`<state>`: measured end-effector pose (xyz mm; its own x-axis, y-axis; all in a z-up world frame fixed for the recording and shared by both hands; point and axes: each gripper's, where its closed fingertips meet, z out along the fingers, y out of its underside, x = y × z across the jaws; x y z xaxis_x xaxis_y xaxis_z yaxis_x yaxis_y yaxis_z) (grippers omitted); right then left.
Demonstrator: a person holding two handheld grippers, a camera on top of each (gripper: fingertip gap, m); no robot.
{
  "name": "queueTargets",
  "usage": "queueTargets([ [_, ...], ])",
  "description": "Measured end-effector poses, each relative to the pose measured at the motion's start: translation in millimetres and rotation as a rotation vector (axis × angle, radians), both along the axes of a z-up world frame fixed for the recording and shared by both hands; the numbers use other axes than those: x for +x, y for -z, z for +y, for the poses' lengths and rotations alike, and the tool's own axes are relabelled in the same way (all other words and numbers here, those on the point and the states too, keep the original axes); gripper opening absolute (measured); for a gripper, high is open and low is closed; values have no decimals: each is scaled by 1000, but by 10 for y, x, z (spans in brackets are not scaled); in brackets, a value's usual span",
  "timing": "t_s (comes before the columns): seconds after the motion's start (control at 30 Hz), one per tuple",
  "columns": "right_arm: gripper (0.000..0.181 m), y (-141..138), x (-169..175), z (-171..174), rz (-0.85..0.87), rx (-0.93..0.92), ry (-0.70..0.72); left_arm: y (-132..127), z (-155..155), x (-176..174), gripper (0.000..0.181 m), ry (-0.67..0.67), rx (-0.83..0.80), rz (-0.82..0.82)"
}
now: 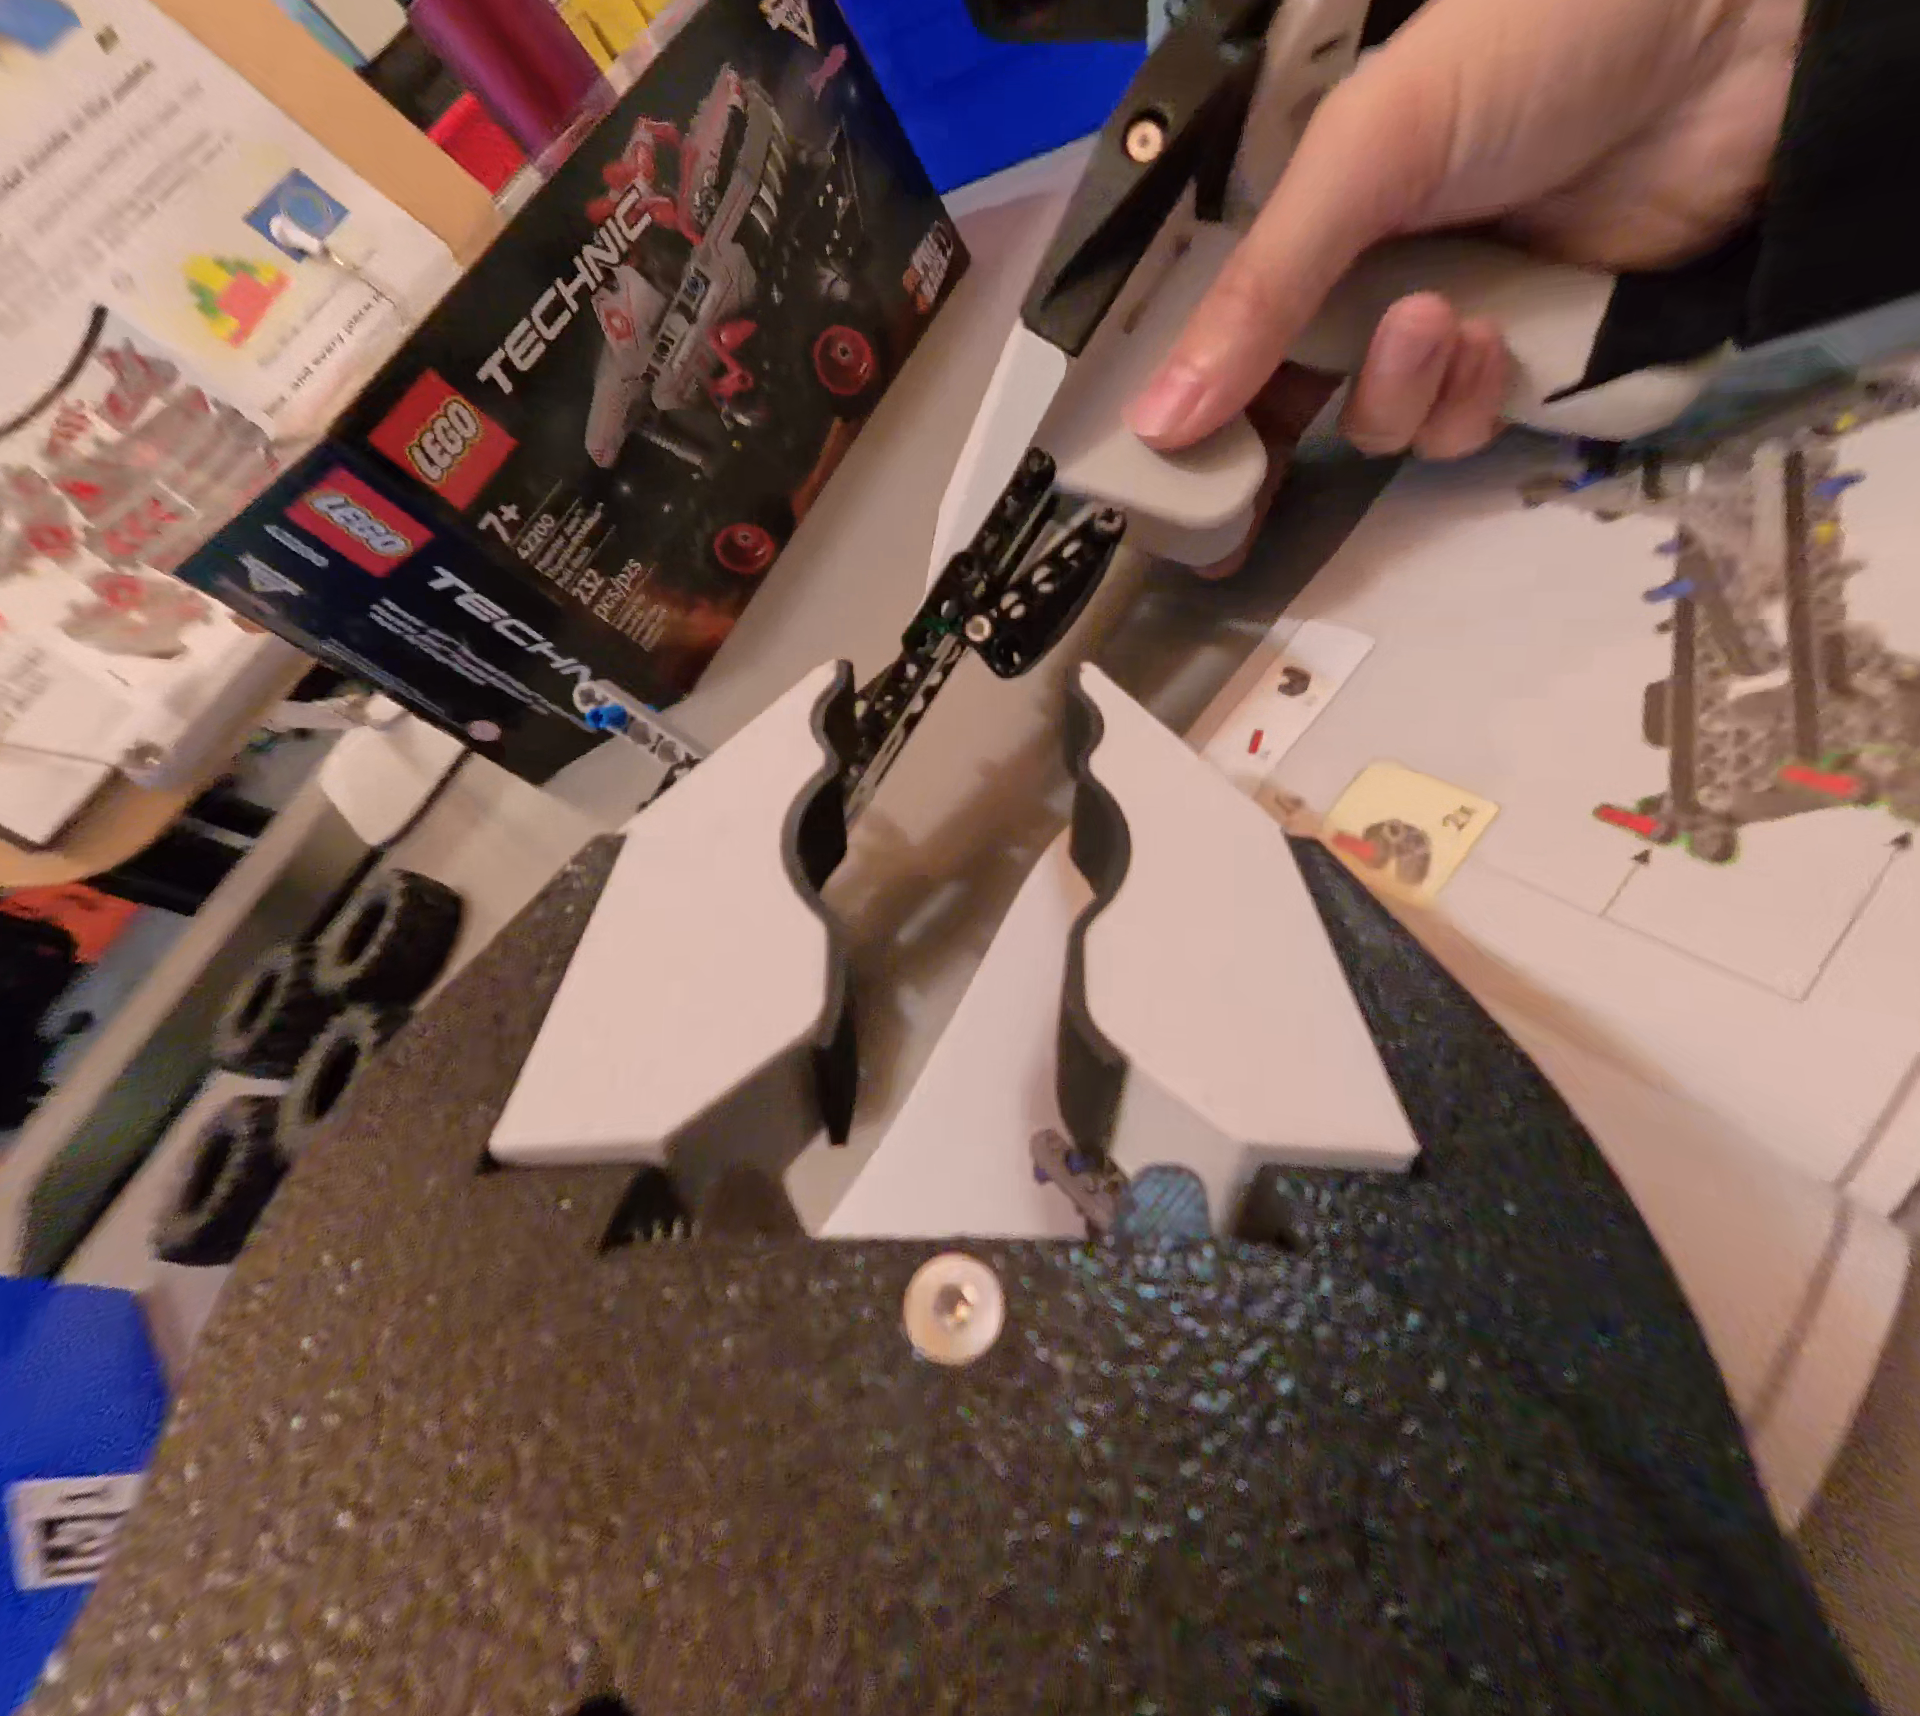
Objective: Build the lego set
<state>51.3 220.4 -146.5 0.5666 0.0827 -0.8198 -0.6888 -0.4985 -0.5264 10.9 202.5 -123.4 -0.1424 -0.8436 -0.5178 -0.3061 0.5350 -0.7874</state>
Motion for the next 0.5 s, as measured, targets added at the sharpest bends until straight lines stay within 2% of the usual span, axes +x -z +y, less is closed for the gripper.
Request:
queueTargets([
  [0.1,0,-34,23,12,18,23,24,40,8,6,41,-7,150,4],
  [0.17,0,-77,27,16,52,46,28,102,-1,17,44,-10,242,22],
  [0.27,0,-93,-1,2,30,58,9,216,69,25,39,-56,291,77],
  [0.37,21,-64,32,-18,-65,36,2,208,61,14,34,-43,266,76],
  [0.47,49,-27,68,-84,-291,23,-51,199,52,-6,34,-31,184,89],
  [0.5,53,-3,61,-112,-352,18,-80,199,46,-18,33,-17,156,98],
])
